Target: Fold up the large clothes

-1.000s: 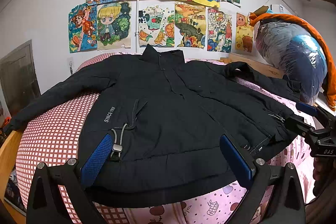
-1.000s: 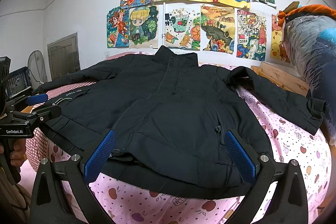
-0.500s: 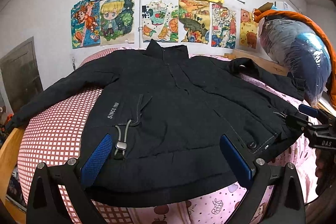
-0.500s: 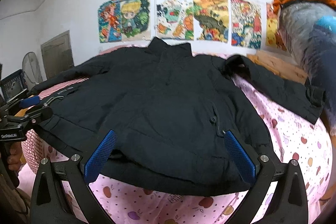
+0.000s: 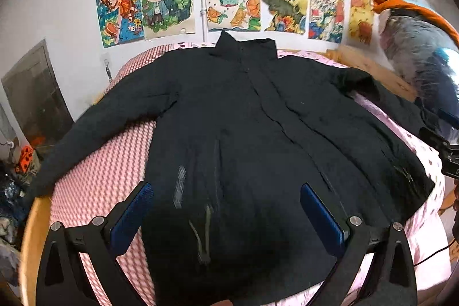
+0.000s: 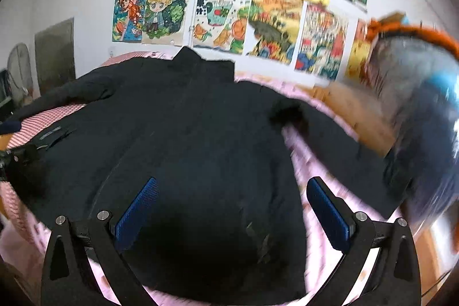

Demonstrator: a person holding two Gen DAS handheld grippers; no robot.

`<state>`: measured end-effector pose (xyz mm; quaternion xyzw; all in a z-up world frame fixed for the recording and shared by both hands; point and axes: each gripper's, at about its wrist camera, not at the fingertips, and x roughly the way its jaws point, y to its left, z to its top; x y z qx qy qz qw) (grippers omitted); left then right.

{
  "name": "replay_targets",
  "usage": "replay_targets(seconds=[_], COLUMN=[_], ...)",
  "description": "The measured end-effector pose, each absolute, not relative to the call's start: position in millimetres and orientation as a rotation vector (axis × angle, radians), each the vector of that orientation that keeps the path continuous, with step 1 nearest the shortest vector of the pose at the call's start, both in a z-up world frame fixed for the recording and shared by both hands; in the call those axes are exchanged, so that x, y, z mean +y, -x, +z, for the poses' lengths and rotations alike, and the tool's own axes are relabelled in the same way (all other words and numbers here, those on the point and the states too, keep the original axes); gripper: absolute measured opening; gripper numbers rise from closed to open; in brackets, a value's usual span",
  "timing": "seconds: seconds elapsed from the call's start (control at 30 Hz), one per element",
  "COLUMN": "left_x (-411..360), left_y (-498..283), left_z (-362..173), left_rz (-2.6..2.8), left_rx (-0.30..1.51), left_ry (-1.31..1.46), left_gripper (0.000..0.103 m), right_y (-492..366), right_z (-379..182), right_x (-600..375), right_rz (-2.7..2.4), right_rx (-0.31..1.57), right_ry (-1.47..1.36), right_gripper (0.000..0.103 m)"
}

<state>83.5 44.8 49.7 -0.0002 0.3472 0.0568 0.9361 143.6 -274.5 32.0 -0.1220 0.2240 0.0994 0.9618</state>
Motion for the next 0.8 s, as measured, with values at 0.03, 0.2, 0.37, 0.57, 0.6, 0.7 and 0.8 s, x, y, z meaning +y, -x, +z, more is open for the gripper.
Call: replay_targets(seconds=[0.03, 0.2, 0.37, 0.57, 0.6, 0.7, 0.8], left_x=[47, 52, 48, 40, 38, 34, 29], left_y=[-95, -153, -218, -291, -300, -328, -350], left_z=[57, 72, 69, 63, 62, 57, 49], left_rz=[0.126, 0.155, 0.181, 0.15, 0.142, 0.123, 0.131], left_rx=[0.727, 0.796, 0.828, 0.794, 0.791, 0.79, 0.804], left_ry=[-0.002, -0.035, -0.082, -0.014, -0.011, 0.007, 0.018], left_gripper=[0.103, 0.103, 0.103, 0.103, 0.103, 0.103, 0.103], right_y=[-153, -224, -288, -329, -332, -335, -344], right_z=[38, 42, 30, 30, 32, 30, 28], right_x=[-273, -280, -288, -269, -266, -257, -258], right_rz=[0.192, 0.185, 0.05, 0.003, 0.005, 0.001, -0.005], right_rx=[0.467, 0.701, 0.804, 0.638, 0.599, 0.478, 0.461], right_ry=[0.257, 0.148, 0.087, 0.188, 0.232, 0.386, 0.418], right_gripper=[0.102, 0.102, 0.102, 0.102, 0.102, 0.102, 0.102])
